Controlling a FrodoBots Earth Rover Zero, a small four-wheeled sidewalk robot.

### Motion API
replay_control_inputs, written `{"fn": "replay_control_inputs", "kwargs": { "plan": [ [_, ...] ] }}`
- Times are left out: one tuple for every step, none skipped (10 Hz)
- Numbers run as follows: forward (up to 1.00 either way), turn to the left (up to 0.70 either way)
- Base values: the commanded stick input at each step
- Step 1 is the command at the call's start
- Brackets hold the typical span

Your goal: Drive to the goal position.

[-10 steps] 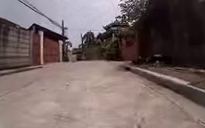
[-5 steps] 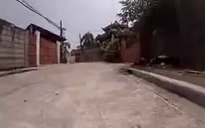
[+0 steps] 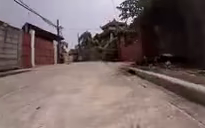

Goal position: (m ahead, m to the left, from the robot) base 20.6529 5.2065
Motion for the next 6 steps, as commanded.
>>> {"fn": "replay_control_inputs", "kwargs": {
  "plan": [
    [1.0, 0.0],
    [1.0, 0.0],
    [1.0, 0.0],
    [1.0, 0.0],
    [1.0, 0.0],
    [1.0, 0.0]
  ]
}}
